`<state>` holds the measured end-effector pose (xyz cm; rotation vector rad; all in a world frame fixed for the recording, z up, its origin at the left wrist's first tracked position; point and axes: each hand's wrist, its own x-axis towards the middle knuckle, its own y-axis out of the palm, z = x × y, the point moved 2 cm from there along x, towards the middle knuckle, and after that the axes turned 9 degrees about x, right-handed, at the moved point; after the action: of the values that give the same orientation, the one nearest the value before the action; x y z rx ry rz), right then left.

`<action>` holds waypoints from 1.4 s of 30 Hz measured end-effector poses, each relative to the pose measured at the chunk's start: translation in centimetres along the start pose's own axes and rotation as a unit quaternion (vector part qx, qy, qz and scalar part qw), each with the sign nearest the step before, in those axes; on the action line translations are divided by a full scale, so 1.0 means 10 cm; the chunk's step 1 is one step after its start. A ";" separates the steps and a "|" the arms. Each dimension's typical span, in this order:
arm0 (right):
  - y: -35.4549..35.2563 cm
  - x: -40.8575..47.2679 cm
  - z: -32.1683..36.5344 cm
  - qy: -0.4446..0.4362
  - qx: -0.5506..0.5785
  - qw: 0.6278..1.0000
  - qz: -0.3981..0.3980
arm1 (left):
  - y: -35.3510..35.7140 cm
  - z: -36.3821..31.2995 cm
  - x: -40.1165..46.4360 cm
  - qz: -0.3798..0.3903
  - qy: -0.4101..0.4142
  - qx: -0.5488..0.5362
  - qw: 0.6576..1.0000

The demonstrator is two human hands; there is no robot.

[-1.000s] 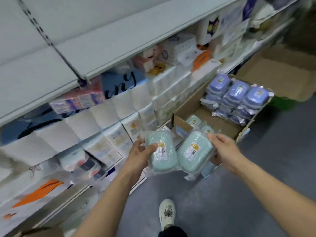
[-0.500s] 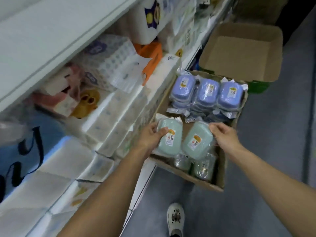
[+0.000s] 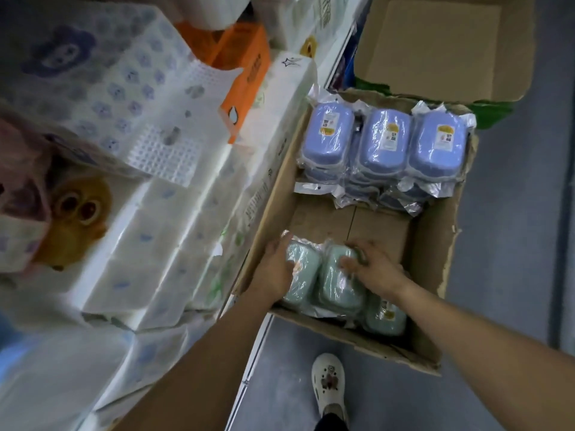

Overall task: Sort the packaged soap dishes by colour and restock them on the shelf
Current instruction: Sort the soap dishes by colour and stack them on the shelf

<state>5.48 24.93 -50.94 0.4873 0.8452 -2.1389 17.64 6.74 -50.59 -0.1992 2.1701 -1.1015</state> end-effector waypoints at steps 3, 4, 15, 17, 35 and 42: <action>0.06 -0.07 0.04 -0.018 -0.149 0.989 0.012 | 0.05 0.01 0.02 0.009 0.015 0.096 0.995; 0.08 -0.07 0.06 -0.017 -0.176 0.984 0.012 | 0.07 0.00 0.04 0.005 0.015 0.121 0.993; 0.02 -0.61 0.60 -0.079 -0.332 0.940 0.004 | -0.27 -0.33 -0.76 -0.056 0.040 0.169 0.983; -0.02 -0.95 0.71 -0.145 -0.332 0.932 -0.033 | -0.33 -0.37 -1.14 -0.100 0.043 0.163 0.981; 1.11 -3.97 1.20 -0.503 -0.352 0.789 -0.012 | -0.07 0.16 -4.96 -0.424 -0.176 0.137 0.878; 2.23 -4.87 1.13 -0.576 -0.364 0.728 0.075 | 0.55 0.91 -6.34 -0.418 -0.306 0.097 0.850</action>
<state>52.65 31.51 -24.04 -1.0648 0.7195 -1.3228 72.09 30.84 -26.29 -1.3045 1.3605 -1.4336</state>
